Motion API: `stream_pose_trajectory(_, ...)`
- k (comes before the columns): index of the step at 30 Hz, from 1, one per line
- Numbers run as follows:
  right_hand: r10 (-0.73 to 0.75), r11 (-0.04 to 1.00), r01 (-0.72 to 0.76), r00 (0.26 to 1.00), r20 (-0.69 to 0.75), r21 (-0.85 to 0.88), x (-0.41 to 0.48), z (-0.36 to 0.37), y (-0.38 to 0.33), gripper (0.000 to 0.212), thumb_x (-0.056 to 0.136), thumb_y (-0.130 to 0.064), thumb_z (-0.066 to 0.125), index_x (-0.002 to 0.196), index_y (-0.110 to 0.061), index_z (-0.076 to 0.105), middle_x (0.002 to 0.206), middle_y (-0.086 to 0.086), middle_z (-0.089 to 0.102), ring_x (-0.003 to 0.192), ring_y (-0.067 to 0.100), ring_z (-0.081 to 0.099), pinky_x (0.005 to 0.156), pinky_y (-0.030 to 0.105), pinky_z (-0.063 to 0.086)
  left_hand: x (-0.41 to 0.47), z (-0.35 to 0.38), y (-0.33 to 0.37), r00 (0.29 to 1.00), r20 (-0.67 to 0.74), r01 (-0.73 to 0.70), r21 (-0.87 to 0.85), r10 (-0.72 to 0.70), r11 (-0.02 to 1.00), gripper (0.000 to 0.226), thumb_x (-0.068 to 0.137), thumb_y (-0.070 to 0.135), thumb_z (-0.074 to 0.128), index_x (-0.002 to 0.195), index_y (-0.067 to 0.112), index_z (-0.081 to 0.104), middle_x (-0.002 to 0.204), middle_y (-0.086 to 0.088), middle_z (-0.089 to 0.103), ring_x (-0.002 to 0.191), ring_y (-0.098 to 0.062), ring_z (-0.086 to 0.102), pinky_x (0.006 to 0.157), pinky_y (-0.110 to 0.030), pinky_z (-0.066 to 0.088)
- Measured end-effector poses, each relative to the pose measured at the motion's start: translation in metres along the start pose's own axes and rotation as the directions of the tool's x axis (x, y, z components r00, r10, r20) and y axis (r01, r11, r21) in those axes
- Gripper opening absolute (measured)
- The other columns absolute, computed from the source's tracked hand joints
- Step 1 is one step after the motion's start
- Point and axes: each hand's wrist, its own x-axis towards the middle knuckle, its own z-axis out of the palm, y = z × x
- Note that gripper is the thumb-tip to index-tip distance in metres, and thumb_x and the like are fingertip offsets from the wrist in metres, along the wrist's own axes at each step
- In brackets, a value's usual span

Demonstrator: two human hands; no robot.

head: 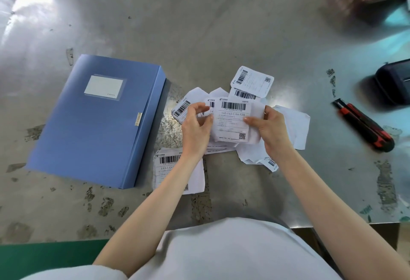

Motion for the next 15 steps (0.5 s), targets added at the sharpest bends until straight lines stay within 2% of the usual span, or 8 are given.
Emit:
stream_pose_trajectory(3,0.028,0.999,-0.026,0.997,-0.075,0.029,0.003,-0.008,0.002,0.024,0.076,0.001,0.071,0.099,-0.003,0.065,0.1,0.011,0.072,0.092,0.027,0.068,0.086,0.043,0.056,0.014,-0.001,-0.005,0.997,0.071,-0.026,0.258,0.008,0.966,0.041,0.087,0.009,0.064,0.125,0.008,0.048,0.126,-0.006,0.052,0.111,-0.014,0.052,0.093,-0.02,0.039)
stream_pose_trajectory(6,0.051,0.997,-0.043,0.99,-0.13,0.066,0.004,-0.016,0.003,0.025,0.077,0.003,0.068,0.102,0.0,0.066,0.102,0.014,0.071,0.098,0.033,0.067,0.089,0.047,0.055,0.026,-0.001,-0.009,0.991,0.123,-0.006,0.414,-0.049,0.91,0.056,0.082,0.015,0.071,0.13,0.009,0.043,0.131,-0.01,0.046,0.121,-0.024,0.041,0.098,-0.027,0.032)
stream_pose_trajectory(8,0.058,0.997,-0.049,0.987,-0.153,0.062,0.005,-0.019,0.003,0.023,0.078,0.003,0.067,0.1,-0.002,0.066,0.1,0.012,0.072,0.096,0.032,0.068,0.088,0.047,0.055,0.03,0.002,-0.011,0.99,0.126,-0.006,0.479,-0.062,0.878,0.062,0.079,0.019,0.074,0.131,0.011,0.04,0.131,-0.009,0.047,0.123,-0.026,0.039,0.099,-0.032,0.028)
stream_pose_trajectory(11,0.071,0.997,-0.064,0.985,-0.155,0.049,0.006,-0.021,0.006,0.019,0.078,0.003,0.066,0.096,-0.004,0.066,0.098,0.01,0.072,0.096,0.032,0.069,0.087,0.046,0.056,0.03,0.006,-0.012,0.992,0.113,-0.019,0.511,-0.045,0.859,0.065,0.077,0.018,0.075,0.131,0.014,0.039,0.128,-0.005,0.05,0.121,-0.026,0.038,0.091,-0.029,0.022)
stream_pose_trajectory(15,0.078,0.997,-0.079,0.988,-0.132,-0.006,0.006,-0.019,0.009,0.022,0.078,0.001,0.066,0.1,0.004,0.064,0.103,0.016,0.071,0.101,0.036,0.066,0.09,0.049,0.053,0.027,0.008,-0.014,0.991,0.132,-0.077,0.53,0.008,0.844,0.061,0.077,0.013,0.074,0.13,0.016,0.042,0.128,-0.006,0.048,0.12,-0.026,0.039,0.09,-0.03,0.023)
